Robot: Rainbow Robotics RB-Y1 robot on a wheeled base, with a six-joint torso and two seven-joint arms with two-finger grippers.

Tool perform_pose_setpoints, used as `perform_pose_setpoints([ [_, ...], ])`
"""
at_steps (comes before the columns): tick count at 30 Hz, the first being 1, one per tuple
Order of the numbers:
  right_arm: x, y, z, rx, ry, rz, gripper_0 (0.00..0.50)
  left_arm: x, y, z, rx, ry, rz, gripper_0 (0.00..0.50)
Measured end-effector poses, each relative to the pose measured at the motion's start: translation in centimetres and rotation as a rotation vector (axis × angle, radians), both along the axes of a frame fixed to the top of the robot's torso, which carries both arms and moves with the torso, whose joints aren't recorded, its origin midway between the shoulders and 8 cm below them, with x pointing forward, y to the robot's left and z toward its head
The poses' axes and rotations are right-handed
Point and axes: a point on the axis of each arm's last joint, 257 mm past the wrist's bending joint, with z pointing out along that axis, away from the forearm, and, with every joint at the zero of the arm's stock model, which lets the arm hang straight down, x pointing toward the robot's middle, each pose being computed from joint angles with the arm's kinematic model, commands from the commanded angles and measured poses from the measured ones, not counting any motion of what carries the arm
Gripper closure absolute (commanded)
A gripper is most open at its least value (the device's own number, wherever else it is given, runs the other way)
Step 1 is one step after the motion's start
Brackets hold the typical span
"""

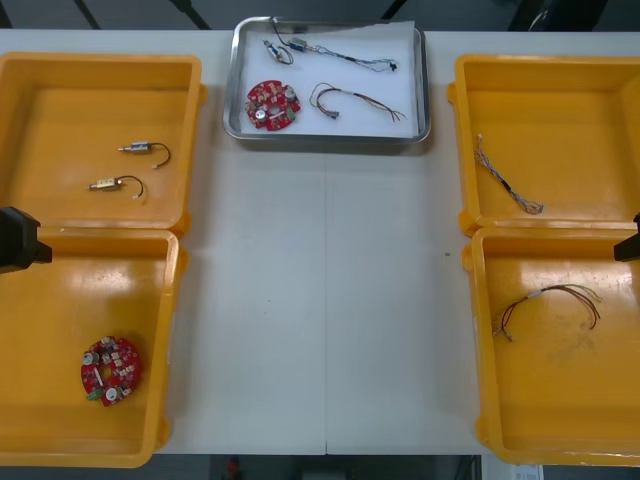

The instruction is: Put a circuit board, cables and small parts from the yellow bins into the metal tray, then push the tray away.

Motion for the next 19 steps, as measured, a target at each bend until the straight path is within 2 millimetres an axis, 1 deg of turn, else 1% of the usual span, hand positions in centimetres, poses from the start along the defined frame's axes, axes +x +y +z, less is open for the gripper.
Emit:
perform_pose_setpoints([
  [19, 0.0, 0.01, -0.01, 0.0, 0.0, 0.0, 0.0, 0.0, 0.0, 0.0, 0.0, 0.0, 0.0, 0.0],
])
